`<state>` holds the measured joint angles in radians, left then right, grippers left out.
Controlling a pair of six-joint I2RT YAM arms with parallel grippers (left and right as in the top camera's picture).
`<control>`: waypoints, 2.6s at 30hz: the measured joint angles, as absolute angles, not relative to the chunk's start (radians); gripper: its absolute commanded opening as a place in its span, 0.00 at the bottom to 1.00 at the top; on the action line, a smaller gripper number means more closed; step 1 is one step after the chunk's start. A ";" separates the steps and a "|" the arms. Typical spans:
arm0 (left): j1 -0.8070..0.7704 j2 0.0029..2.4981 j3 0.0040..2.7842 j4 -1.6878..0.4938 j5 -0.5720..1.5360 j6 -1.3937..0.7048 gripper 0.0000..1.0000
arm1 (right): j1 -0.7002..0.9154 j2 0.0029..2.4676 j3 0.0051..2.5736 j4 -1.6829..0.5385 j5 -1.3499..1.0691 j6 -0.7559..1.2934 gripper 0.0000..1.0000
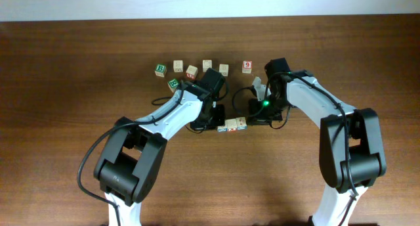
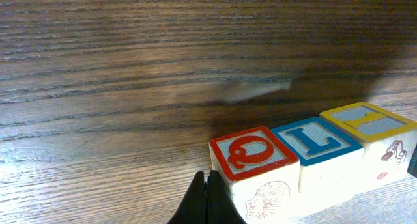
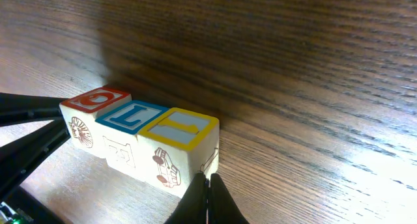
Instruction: Rotate 3 blocks
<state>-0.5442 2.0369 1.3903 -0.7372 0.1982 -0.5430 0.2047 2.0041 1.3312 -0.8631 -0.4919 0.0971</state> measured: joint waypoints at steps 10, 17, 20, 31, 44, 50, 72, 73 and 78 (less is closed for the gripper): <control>-0.544 2.037 1.390 -0.737 0.198 -0.543 0.00 | 0.205 2.004 1.331 -0.863 -0.492 0.096 0.04; -0.544 2.037 1.390 -0.737 0.198 -0.543 0.00 | 0.205 2.004 1.331 -0.863 -0.492 0.096 0.04; -0.544 2.037 1.390 -0.737 0.198 -0.543 0.00 | 0.205 2.004 1.331 -0.863 -0.493 0.097 0.04; -0.542 2.037 1.390 -0.744 0.178 -0.543 0.00 | 0.202 2.004 1.331 -0.858 -0.550 0.071 0.04; -0.537 2.037 1.390 -0.746 0.156 -0.543 0.00 | 0.198 2.004 1.331 -0.860 -0.608 0.047 0.04; -0.528 2.037 1.390 -0.755 0.177 -0.547 0.00 | 0.197 2.004 1.331 -0.831 -0.582 0.118 0.04; -0.456 2.037 1.391 -0.782 0.390 -0.471 0.00 | 0.177 2.005 1.324 -0.819 -0.548 0.179 0.04; -0.456 2.037 1.391 -0.781 0.390 -0.471 0.00 | 0.177 2.006 1.324 -0.819 -0.551 0.179 0.04; -0.456 2.037 1.391 -0.778 0.390 -0.471 0.00 | 0.177 2.040 1.322 -0.822 -0.575 0.179 0.04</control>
